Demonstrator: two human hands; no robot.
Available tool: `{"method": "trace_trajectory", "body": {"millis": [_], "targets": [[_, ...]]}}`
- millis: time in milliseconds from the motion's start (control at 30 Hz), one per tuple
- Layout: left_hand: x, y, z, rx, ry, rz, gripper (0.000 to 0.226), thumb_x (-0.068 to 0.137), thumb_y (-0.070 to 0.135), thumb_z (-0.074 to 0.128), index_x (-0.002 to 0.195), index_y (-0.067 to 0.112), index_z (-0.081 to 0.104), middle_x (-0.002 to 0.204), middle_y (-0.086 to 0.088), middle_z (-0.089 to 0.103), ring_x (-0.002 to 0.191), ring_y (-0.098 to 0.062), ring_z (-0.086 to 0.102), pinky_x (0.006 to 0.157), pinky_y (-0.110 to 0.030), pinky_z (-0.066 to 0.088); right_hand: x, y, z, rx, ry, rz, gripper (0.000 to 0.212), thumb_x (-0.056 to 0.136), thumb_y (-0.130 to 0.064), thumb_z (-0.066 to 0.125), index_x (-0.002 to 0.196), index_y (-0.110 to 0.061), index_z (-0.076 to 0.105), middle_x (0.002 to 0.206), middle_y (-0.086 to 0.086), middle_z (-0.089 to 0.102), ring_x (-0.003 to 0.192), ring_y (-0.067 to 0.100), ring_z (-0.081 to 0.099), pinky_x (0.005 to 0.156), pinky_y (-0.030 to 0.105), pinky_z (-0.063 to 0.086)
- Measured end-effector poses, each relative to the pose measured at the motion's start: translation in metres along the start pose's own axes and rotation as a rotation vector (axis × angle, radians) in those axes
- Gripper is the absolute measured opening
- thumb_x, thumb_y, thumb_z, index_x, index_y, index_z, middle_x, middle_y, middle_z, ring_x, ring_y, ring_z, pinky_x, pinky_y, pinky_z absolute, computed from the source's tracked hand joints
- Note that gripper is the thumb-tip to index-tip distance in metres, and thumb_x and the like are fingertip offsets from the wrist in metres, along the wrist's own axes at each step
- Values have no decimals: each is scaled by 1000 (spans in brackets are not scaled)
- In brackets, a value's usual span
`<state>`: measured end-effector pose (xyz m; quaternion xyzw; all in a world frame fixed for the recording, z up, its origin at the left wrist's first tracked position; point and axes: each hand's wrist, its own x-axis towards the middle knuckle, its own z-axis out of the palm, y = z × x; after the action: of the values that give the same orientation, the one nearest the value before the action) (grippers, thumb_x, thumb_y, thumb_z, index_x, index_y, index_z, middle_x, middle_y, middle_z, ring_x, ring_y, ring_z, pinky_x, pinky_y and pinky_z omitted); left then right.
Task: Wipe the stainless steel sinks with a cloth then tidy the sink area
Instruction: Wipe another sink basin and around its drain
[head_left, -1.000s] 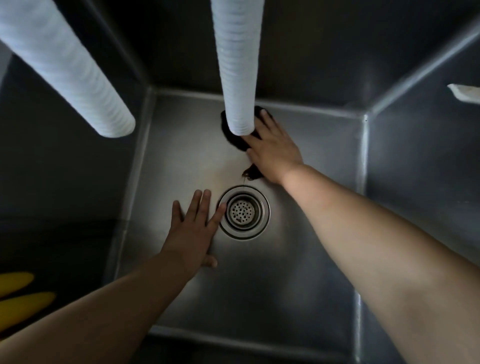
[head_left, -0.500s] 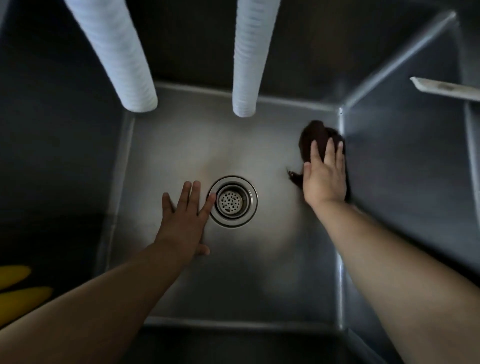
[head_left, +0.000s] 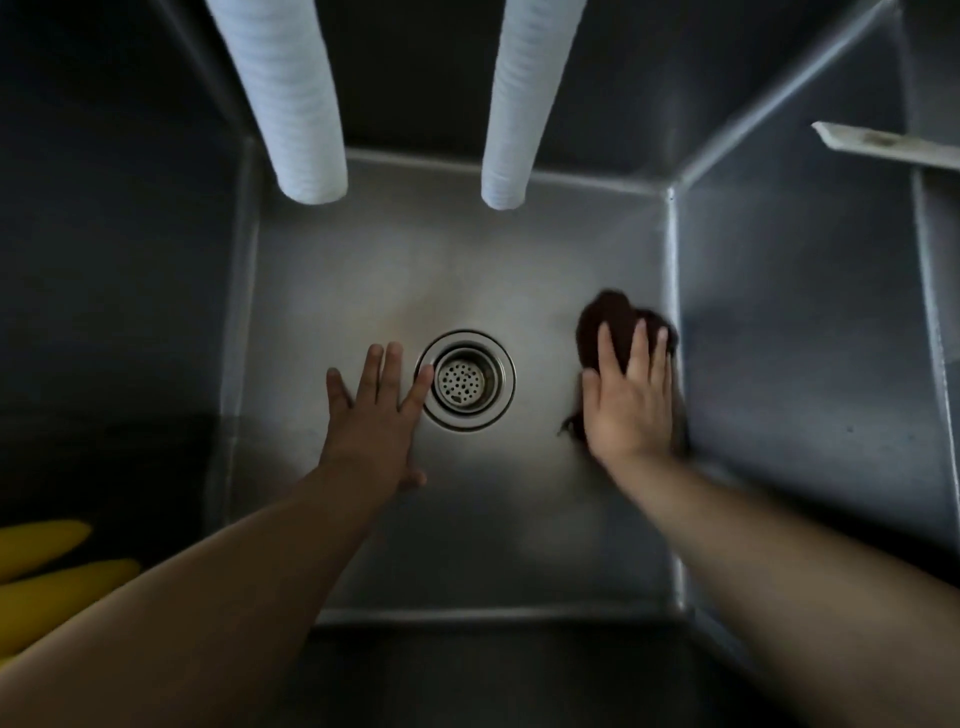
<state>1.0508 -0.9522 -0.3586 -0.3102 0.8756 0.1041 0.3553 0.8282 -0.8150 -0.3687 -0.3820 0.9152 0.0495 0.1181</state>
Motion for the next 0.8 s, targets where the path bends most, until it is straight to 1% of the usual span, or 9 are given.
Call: {"method": "trace_trajectory", "body": {"millis": [100,167,267,333,433,533,633,700,800], "targets": [[1,1,2,19,1,4,123,74,66,59,139,21,-35,148,-20,-36,137,-37,-31,110,-64,-2,73,-16,-15,55,-30,-82,54,98,-38,32,149,-32,17,158,11,1,144,34,-8,118,42,1],[2,1,4,20,5,3,123,74,67,59,138,21,-36,148,-20,-36,137,-37,-31,110,-64,-3,116,-33,-21,101,-82,-162,53,98,-37,32,149,-33,16,158,10,-5,143,34,-13,118,43,-2],[2,0,4,26,2,3,124,74,67,59,135,21,-38,148,-20,-36,137,-37,-31,110,-64,-2,132,-52,-19,85,-107,-254,53,97,-36,35,148,-36,18,158,9,-5,143,34,-12,116,43,0],[1,0,3,25,-3,0,124,74,67,59,136,21,-37,148,-20,-36,137,-37,-31,110,-64,-2,111,-52,-12,79,-72,-344,54,95,-33,40,147,-34,24,158,11,2,144,36,-5,116,43,4],[0,1,2,13,1,-1,123,73,67,60,140,22,-33,149,-19,-35,138,-36,-30,111,-63,-2,58,-38,-1,64,-39,-479,53,93,-31,46,145,-25,34,156,15,16,143,38,8,116,45,12],[-1,1,-1,4,-1,1,123,73,65,61,142,22,-31,149,-19,-34,138,-36,-30,112,-63,-1,-3,-21,10,48,-43,-503,54,91,-33,46,143,-23,38,154,16,23,141,39,17,113,46,17],[-1,2,-2,0,7,-1,124,72,65,63,142,23,-31,149,-18,-34,139,-35,-29,111,-63,0,-56,-9,20,4,-73,-579,57,89,-35,48,144,-23,37,153,15,25,141,38,19,113,48,18],[-1,2,-2,2,12,0,125,71,66,63,142,22,-31,149,-18,-34,139,-35,-28,111,-62,0,-69,-3,22,-24,-93,-645,59,88,-35,52,143,-23,37,152,15,28,140,38,22,113,49,17],[-2,3,-4,-3,7,-4,126,71,65,64,143,20,-29,150,-19,-32,140,-36,-26,112,-61,3,-44,-4,15,-21,-78,-681,57,86,-32,55,140,-23,43,149,16,33,138,40,27,112,49,16]]}}
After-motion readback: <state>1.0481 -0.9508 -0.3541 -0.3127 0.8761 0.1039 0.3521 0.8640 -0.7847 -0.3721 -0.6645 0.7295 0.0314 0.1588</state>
